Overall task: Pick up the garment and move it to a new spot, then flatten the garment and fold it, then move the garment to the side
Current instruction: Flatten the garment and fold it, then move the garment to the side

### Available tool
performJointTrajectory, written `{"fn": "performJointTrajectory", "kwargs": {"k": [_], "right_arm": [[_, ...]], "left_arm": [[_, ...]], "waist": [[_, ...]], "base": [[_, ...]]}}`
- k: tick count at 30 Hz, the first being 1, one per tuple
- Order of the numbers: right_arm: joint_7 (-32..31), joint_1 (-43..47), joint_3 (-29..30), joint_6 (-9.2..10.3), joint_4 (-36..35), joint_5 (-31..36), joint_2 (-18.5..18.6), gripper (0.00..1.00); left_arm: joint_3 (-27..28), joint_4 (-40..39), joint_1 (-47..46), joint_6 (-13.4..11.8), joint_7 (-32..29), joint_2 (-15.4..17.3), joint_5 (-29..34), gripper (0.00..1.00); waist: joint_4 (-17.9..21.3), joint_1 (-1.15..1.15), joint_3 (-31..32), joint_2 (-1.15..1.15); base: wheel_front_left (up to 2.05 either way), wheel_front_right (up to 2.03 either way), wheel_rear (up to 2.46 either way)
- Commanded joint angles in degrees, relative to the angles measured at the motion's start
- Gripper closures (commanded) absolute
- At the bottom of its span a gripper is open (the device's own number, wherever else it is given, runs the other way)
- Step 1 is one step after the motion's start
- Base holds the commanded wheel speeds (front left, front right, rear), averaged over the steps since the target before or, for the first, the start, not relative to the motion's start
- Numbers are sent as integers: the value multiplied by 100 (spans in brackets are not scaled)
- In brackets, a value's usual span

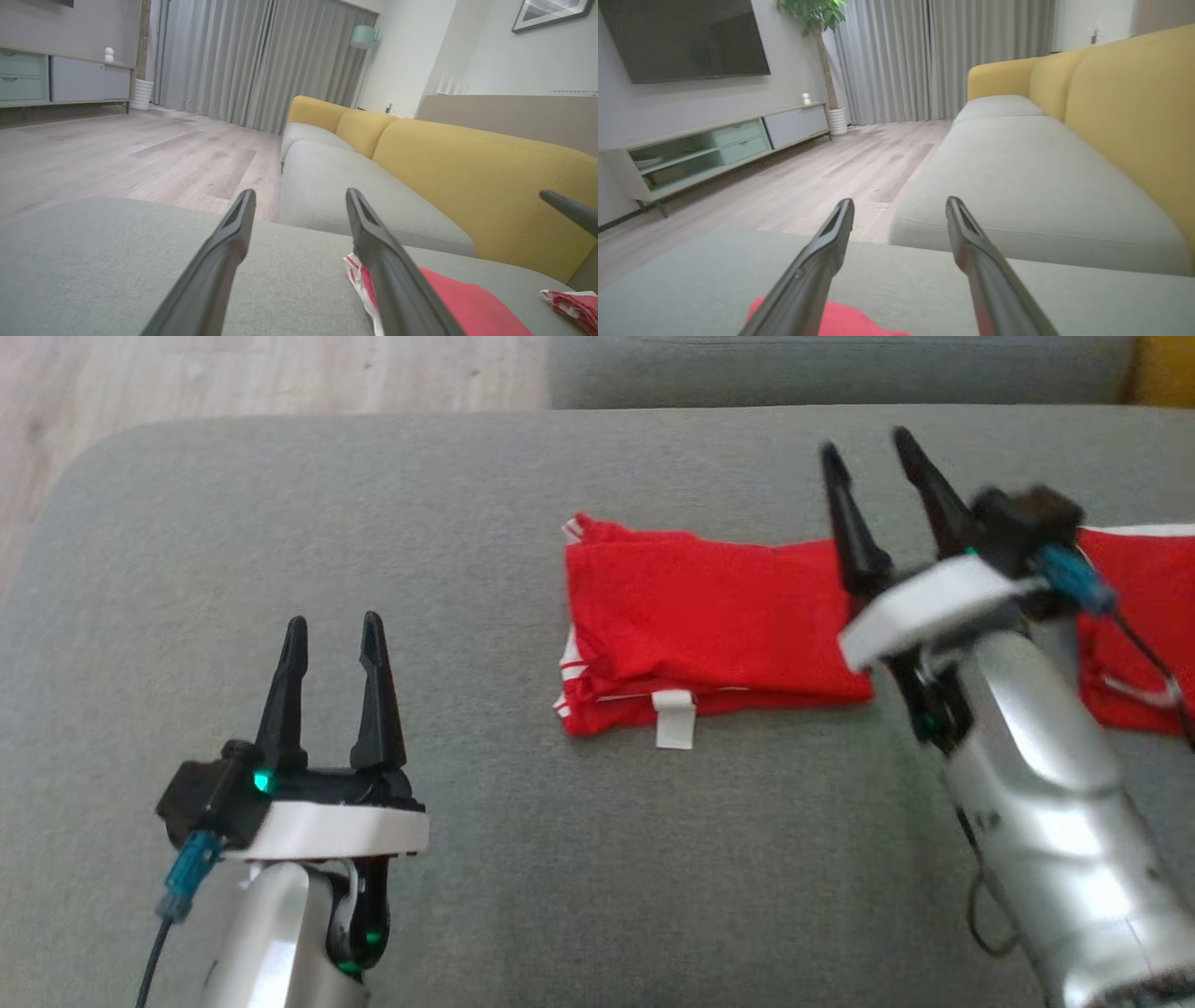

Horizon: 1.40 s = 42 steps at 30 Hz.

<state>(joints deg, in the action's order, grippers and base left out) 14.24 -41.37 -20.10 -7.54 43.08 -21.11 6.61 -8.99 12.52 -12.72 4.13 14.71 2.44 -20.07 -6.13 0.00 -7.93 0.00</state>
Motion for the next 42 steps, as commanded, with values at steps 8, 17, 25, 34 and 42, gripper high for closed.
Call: {"fn": "performJointTrajectory", "kwargs": {"k": [8,17,25,34,42], "right_arm": [[75,1386,1386,5,-1255,1218,-116,0],[75,2495,1985,5,-2138,1481,-367,0],[75,2519,1886,5,-2181,1397,-372,0],[-540,1832,1789,5,-1394,1621,-372,0],[-1074,1186,1824,5,-237,1116,-373,0]], "left_arm": [[267,-118,-141,87,29,43,112,0],[185,-69,116,46,29,43,53,0],[158,-111,23,60,29,43,46,0],[-113,-211,-206,28,29,43,-46,0],[-337,-173,-426,6,29,43,-183,0]], "waist": [[390,0,81,0],[514,0,114,0],[444,0,6,0],[59,0,-404,0],[-374,0,-722,0]], "base": [[0,0,0],[0,0,0],[0,0,0],[0,0,0],[0,0,0]]}}
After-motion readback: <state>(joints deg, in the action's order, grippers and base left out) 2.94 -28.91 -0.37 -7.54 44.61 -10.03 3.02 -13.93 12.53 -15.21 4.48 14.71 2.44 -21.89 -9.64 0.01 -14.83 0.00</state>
